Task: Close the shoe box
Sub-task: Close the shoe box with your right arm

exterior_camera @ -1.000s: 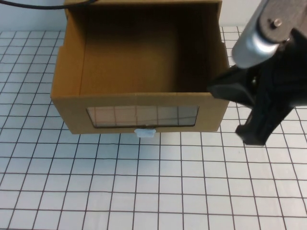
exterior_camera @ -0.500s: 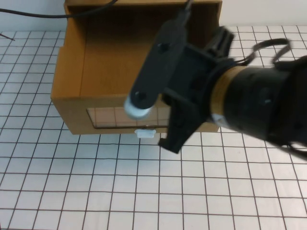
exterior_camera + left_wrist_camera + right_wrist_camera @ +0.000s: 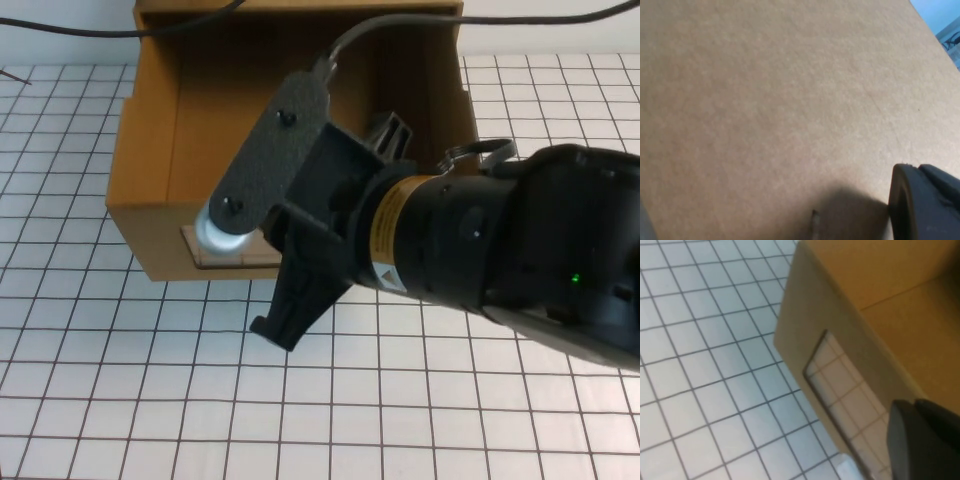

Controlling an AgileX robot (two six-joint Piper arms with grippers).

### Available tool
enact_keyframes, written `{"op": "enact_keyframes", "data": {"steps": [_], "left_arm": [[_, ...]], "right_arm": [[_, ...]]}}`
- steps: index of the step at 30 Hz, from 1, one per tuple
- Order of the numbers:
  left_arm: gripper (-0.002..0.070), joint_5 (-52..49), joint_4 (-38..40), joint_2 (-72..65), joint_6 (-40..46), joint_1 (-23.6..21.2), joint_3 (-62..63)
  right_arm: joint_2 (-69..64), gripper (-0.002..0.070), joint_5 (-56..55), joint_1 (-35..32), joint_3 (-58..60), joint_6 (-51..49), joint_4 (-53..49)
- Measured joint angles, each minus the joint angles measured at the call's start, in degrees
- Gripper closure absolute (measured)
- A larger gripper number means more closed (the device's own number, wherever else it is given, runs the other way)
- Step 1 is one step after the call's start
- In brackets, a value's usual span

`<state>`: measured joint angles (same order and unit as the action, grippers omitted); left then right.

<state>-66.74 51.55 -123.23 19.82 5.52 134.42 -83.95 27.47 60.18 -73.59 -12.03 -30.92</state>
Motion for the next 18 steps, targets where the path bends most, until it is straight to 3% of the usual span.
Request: {"op": "enact_keyframes", "data": {"steps": [12,18], "left_arm": [[0.0680,-0.10,0.00,0.00,0.00,0.00,0.00],[0.0680,-0.43,0.00,0.00,0.00,0.00,0.00]], "right_arm": [[-5.29,0.0690,-2.81,-0.11,0.00,0.00,-0.17],[-6.64,0.0690,-7.39,-4.12,0.00,0.00,-0.46]]}}
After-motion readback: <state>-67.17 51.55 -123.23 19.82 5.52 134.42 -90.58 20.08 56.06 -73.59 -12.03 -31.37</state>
